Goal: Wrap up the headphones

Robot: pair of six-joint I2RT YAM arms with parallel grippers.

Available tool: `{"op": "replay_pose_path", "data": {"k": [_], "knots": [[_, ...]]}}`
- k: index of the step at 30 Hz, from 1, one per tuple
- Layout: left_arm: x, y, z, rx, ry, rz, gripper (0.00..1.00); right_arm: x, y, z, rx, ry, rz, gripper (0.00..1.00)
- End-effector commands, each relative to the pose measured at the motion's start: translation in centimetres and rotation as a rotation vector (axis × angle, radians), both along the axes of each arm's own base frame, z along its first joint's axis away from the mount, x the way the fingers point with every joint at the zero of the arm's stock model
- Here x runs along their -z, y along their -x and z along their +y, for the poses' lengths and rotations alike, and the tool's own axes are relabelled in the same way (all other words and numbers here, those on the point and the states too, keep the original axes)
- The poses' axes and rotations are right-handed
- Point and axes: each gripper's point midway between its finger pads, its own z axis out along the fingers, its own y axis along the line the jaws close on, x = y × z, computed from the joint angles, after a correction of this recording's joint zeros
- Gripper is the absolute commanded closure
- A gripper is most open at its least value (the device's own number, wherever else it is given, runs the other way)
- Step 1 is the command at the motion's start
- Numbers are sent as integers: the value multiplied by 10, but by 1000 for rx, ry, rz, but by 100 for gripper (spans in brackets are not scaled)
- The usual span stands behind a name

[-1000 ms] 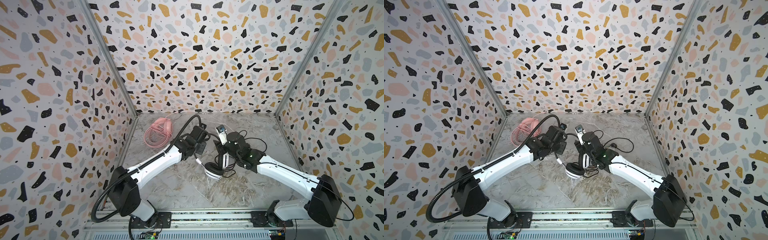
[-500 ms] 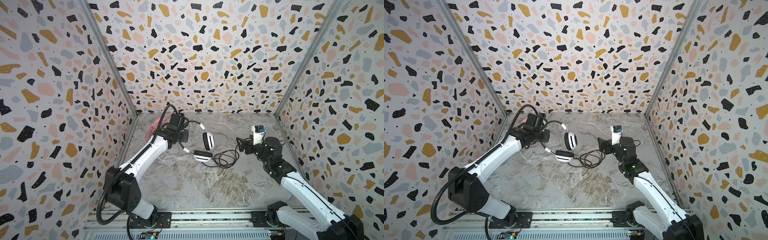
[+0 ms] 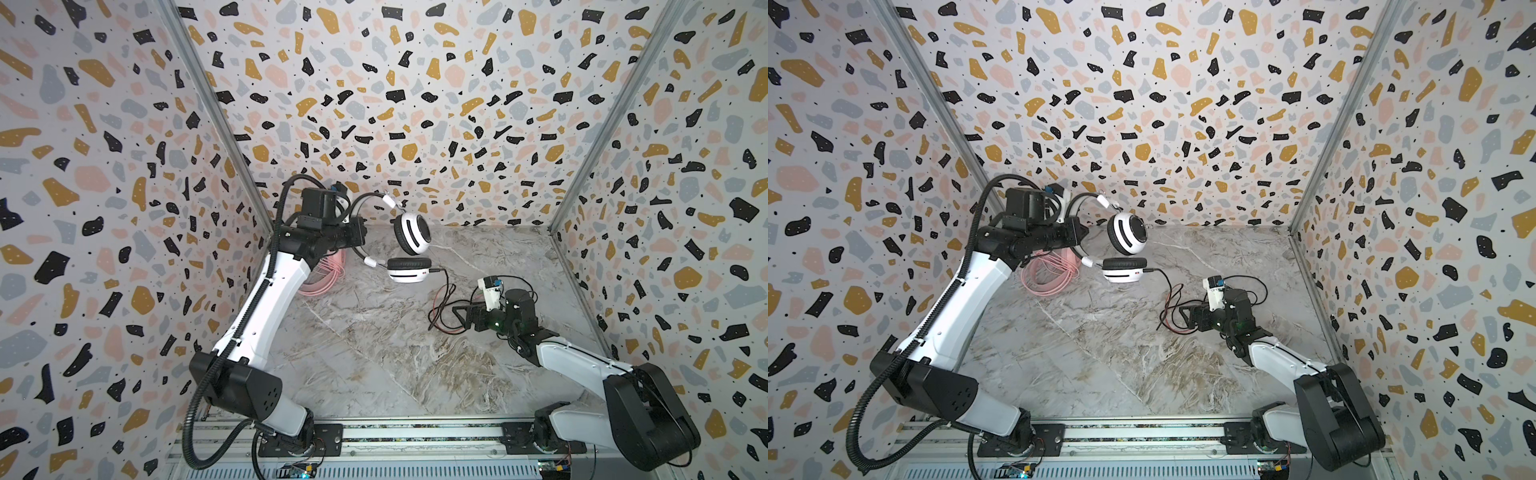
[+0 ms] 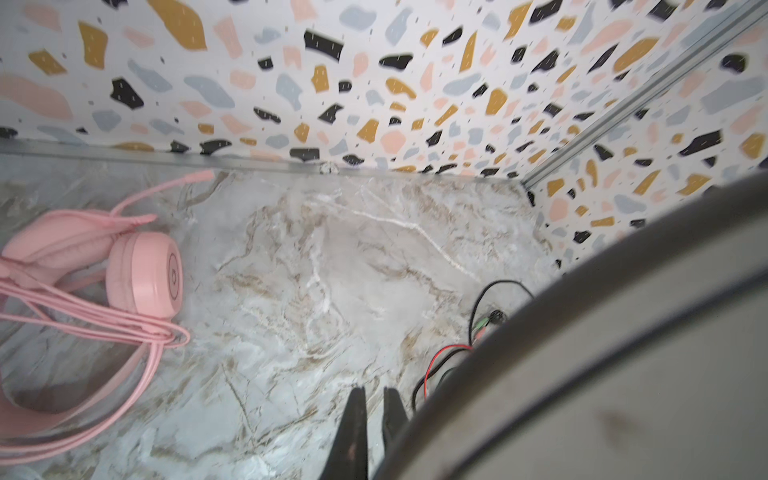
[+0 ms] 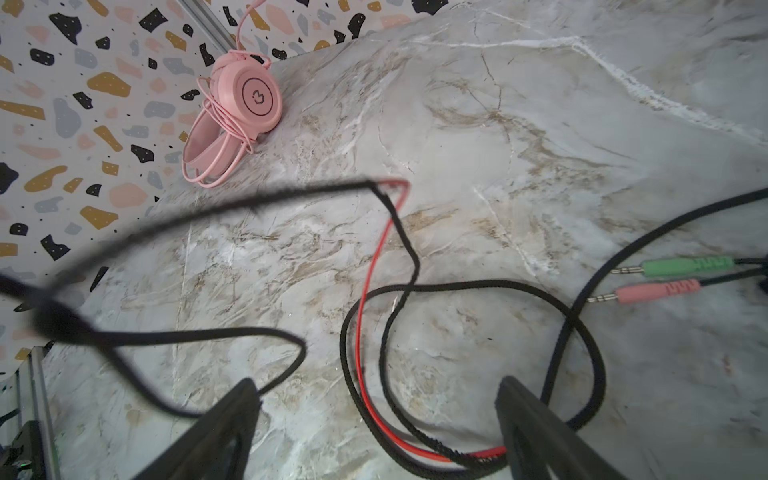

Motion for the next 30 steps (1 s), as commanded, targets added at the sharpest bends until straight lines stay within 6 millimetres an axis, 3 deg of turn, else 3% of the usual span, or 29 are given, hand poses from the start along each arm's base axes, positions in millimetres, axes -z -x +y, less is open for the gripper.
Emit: {"op": "replay_pose_path", "data": {"k": [1, 6, 10, 21, 30], "knots": [[-45, 9, -15, 63, 115, -44, 100, -16, -6, 8, -28, -38, -60, 8], [-66, 10, -11, 58, 124, -75, 100, -30, -13, 11, -38, -44, -105, 8], [-71, 13, -10, 61, 131, -80, 100, -44, -17, 18, -77, -63, -134, 8], [-72, 16, -16, 92, 165, -78, 100, -70, 8, 79, -354, -211, -290, 8], [-70, 16, -16, 90, 176, -70, 100, -83, 3, 127, -509, -363, -299, 6]]}}
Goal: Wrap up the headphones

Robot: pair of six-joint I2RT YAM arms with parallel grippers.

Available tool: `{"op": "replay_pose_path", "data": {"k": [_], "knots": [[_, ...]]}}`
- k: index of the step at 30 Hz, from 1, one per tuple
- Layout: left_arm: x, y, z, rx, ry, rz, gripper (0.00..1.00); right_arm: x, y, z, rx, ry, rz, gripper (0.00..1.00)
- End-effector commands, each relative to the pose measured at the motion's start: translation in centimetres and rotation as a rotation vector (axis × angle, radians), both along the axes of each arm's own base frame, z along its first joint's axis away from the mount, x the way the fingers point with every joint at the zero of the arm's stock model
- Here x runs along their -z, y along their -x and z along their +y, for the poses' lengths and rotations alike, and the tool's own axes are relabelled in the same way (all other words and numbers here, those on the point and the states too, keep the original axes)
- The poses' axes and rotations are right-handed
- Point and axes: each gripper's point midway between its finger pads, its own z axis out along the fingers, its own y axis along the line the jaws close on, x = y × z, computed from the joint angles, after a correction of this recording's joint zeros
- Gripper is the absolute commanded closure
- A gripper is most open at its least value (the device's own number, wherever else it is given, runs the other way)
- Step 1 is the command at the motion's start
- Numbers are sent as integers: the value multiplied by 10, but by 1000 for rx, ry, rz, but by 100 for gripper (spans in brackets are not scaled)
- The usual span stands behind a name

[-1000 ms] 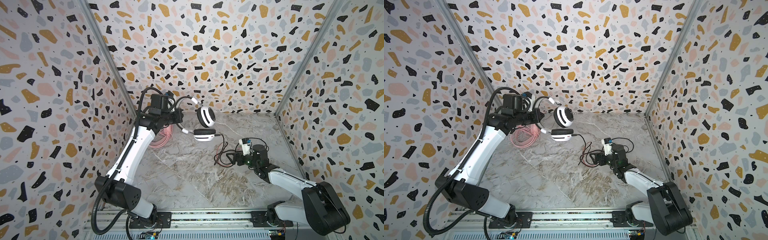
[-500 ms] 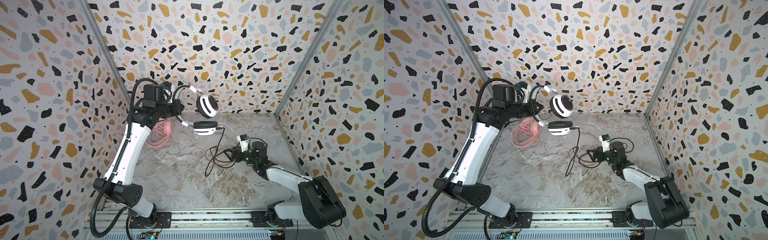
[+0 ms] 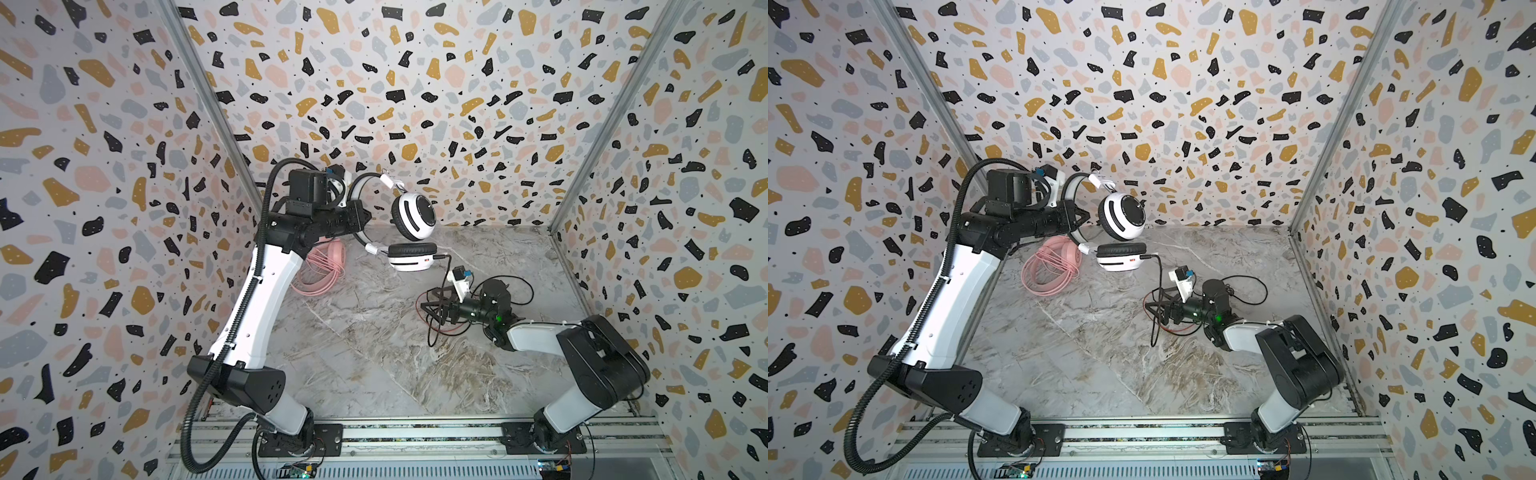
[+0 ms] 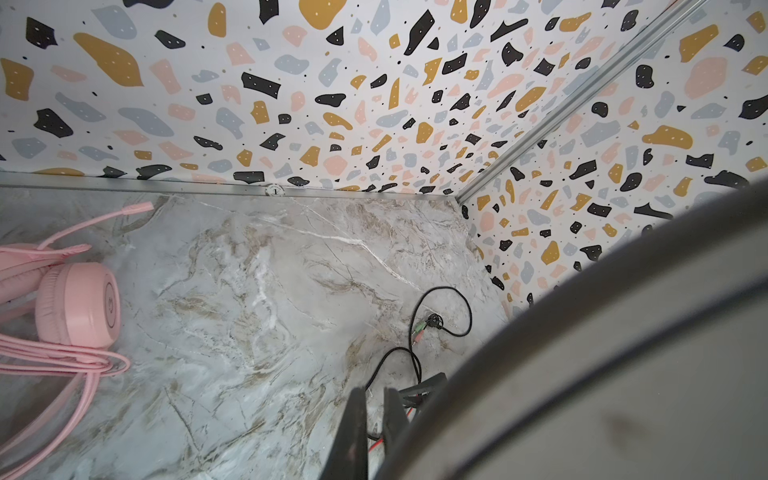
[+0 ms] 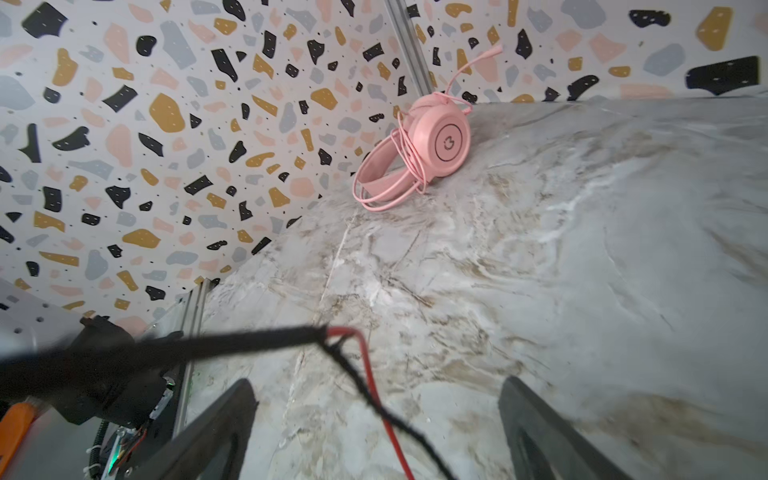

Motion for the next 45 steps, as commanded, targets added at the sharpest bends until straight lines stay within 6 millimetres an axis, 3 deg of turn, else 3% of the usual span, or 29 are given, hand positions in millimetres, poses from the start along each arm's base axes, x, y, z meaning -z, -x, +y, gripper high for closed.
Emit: {"op": "replay_pose_path", "data": {"k": [1, 11, 13, 15, 18, 22, 25, 27, 31, 35, 40, 45], "knots": [[-29, 2, -4, 15, 77, -74, 100, -33, 1, 16, -80, -120, -62, 6], [-30, 0, -5, 20, 103, -70, 100, -34, -13, 67, -147, -246, -30, 7], [-30, -1, -3, 19, 107, -71, 100, -29, -13, 72, -150, -249, -17, 15], [-30, -2, 2, 8, 108, -72, 100, -19, -12, 70, -141, -241, 4, 41], [-30, -9, 17, -28, 119, -75, 100, -1, -9, 50, -102, -221, 47, 74], [-33, -25, 43, -103, 182, -98, 100, 27, 1, 12, -6, -164, 115, 87], [-37, -44, 67, -174, 250, -121, 100, 58, 4, -21, 123, -74, 233, 100], [-37, -59, 90, -245, 279, -132, 100, 76, 14, -42, 209, -8, 298, 100], [-33, -79, 133, -379, 341, -145, 100, 92, 37, -70, 311, 113, 340, 100], [-22, -93, 174, -516, 360, -167, 100, 89, 60, -89, 350, 184, 335, 100], [-9, -110, 215, -636, 346, -158, 100, 70, 75, -113, 429, 222, 291, 100], [3, -114, 226, -685, 319, -153, 100, 48, 76, -128, 489, 261, 224, 100]]}}
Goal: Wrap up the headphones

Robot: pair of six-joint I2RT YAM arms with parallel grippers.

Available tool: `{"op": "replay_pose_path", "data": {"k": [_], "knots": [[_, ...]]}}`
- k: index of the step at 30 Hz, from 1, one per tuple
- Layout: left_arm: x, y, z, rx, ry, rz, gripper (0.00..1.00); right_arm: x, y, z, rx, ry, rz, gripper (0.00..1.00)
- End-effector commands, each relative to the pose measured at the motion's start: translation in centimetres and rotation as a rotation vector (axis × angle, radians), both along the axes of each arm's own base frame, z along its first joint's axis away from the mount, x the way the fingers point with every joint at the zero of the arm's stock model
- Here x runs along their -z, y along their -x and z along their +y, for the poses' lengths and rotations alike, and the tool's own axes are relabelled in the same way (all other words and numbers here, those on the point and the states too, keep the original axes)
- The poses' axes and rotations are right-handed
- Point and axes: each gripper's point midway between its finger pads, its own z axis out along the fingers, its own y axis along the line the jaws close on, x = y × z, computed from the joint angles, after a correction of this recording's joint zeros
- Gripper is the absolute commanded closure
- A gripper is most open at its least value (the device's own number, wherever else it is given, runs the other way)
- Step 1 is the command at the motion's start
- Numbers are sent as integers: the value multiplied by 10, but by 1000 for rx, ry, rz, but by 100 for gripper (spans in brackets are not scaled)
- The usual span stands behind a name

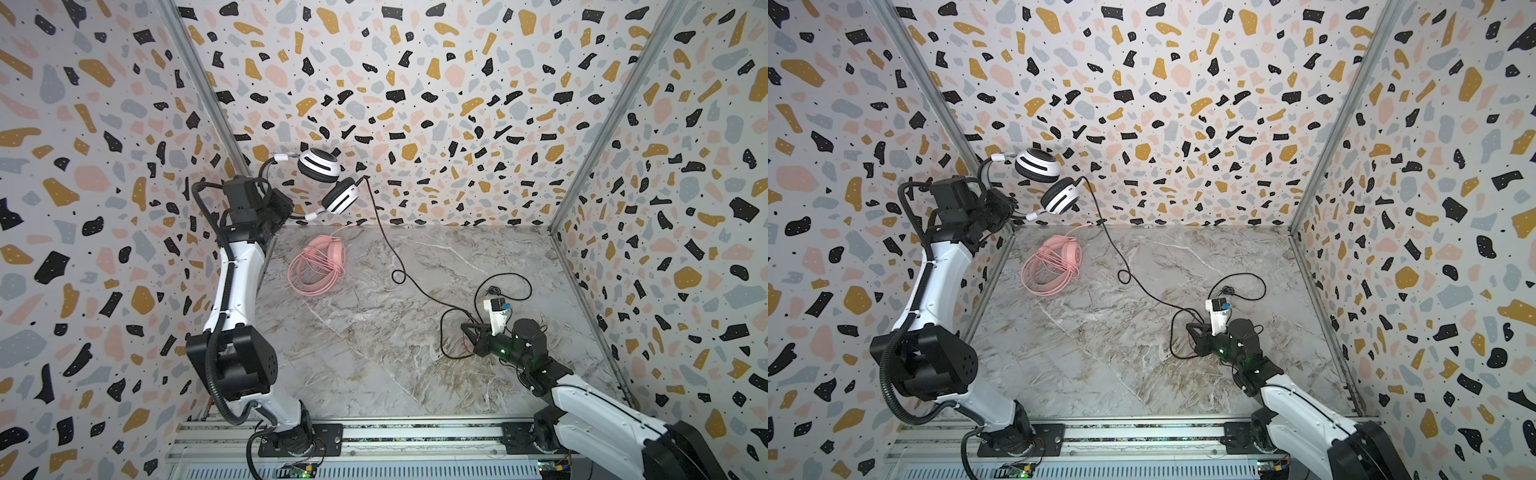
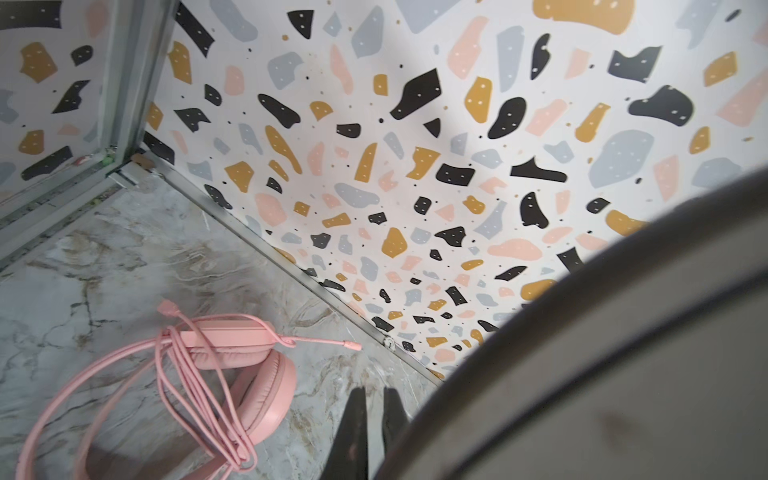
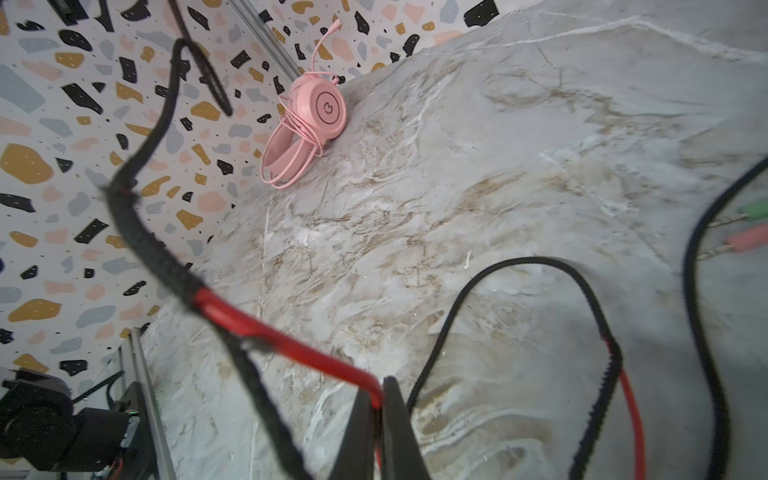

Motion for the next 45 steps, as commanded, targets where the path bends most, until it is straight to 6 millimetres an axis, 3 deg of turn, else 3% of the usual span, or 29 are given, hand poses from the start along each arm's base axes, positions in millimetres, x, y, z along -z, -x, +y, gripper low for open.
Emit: {"op": "replay_pose_path", "data": {"k": [1, 5, 8, 12, 17, 21, 24, 31, 37, 45], "knots": [[-45, -1, 2, -26, -10, -148, 100, 12, 3, -15, 44, 129, 52, 100], [-47, -1, 13, -66, -68, -144, 100, 1, 4, -17, 39, 167, 56, 100], [-48, -7, 51, -150, -77, -126, 100, -3, 9, -23, 65, 154, 53, 100], [-53, -17, 77, -204, -115, -109, 100, 3, 13, -41, 139, 174, 76, 100], [-61, -27, 92, -243, -139, -114, 100, 6, 10, -62, 219, 151, 101, 100], [-52, -34, 89, -214, -132, -89, 100, -1, 7, -67, 235, 129, 95, 100], [-46, -31, 67, -156, -159, -72, 100, -13, 4, -55, 174, 131, 86, 100], [-29, -11, -28, -10, -300, -33, 100, -52, 2, -10, 42, 337, 33, 100], [-4, 1, -110, 148, -390, 20, 100, -109, 14, 25, -76, 401, -45, 100], [38, 30, -201, 373, -470, 74, 100, -161, 12, 31, -105, 474, -121, 100]]}}
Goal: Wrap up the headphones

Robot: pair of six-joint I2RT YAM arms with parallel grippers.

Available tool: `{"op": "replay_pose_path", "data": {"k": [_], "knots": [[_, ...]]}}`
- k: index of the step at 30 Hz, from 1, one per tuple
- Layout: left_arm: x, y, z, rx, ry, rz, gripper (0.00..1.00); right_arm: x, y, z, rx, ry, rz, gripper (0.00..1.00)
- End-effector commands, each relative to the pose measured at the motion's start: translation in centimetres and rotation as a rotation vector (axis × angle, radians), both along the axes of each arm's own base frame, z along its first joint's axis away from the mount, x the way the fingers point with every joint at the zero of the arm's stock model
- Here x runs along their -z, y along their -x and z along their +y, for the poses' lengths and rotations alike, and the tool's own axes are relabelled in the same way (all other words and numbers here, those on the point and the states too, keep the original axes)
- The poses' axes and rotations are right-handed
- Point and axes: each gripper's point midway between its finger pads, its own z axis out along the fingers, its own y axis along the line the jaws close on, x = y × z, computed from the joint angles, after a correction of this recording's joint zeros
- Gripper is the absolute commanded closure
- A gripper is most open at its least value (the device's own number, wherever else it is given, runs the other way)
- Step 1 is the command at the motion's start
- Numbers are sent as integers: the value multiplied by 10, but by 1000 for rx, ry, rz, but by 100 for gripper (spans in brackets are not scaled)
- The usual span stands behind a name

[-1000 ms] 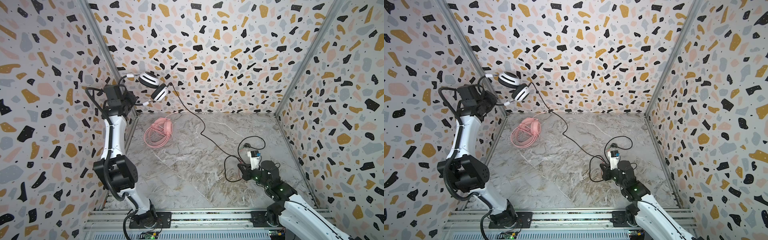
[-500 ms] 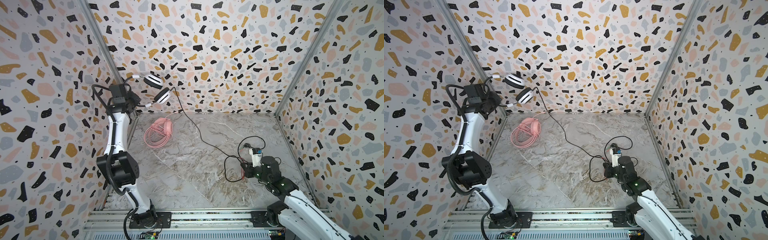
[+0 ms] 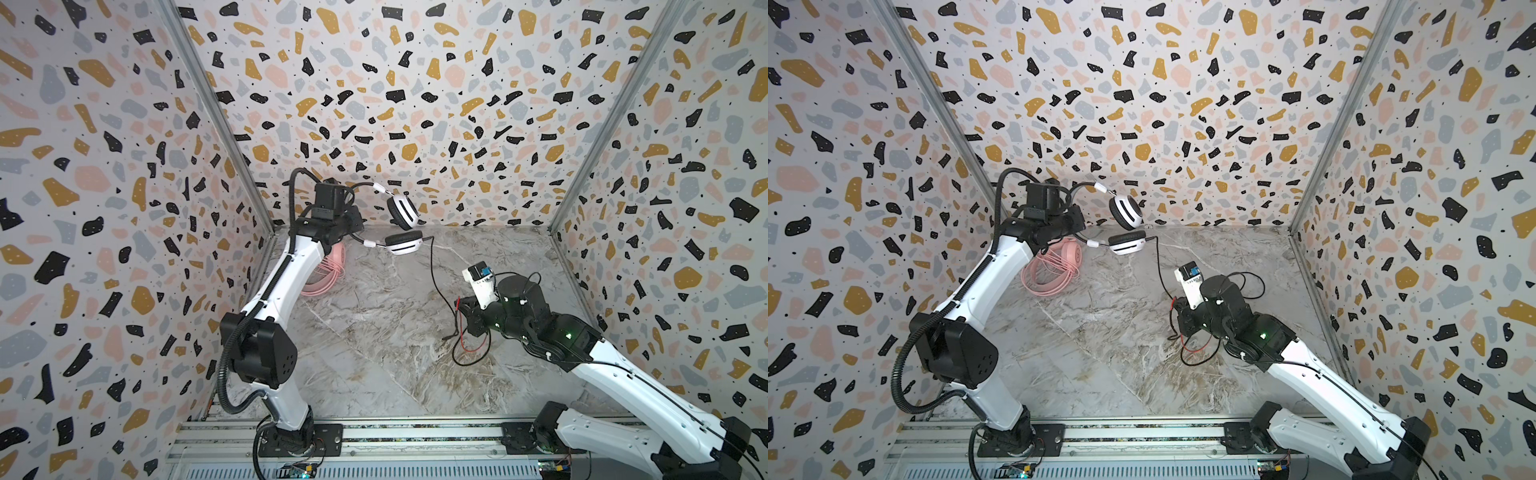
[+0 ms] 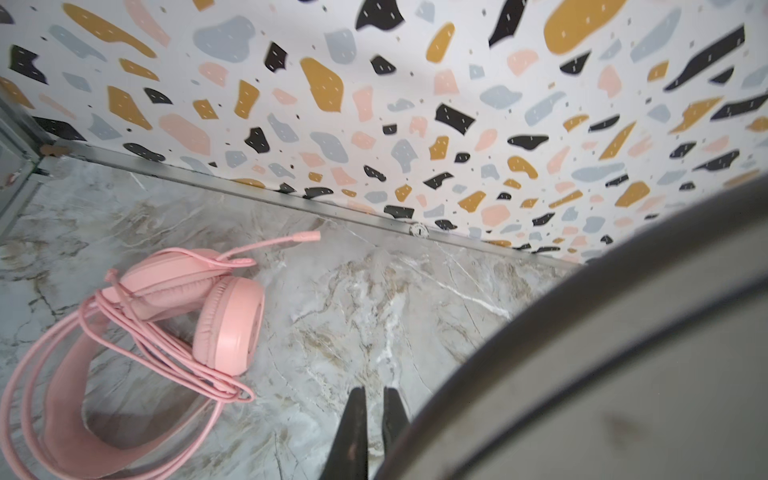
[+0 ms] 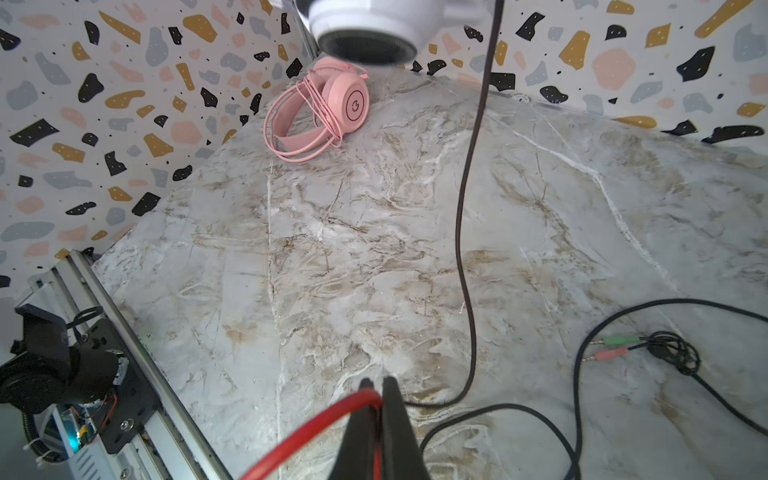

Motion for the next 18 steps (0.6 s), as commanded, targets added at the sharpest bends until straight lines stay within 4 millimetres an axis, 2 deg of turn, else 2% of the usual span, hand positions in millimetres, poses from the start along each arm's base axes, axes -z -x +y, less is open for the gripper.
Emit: {"op": "replay_pose_path", "data": {"k": [1, 7, 10, 12, 15, 18], "knots": [[-17, 14, -26, 73, -1, -61, 100, -14, -1, -12, 11, 90, -30, 100], [21, 43, -89, 277, 10, 23, 100, -39, -8, -6, -13, 114, -74, 100], [36, 53, -103, 337, -2, 65, 100, -45, -15, -11, 14, 161, -98, 100], [42, 59, -108, 355, -11, 81, 100, -56, -19, -14, 36, 160, -130, 100], [54, 67, -119, 392, 9, 99, 100, -76, -25, -12, 49, 144, -179, 100], [76, 78, -137, 447, 3, 138, 100, -86, -36, -8, 61, 171, -196, 100]]}}
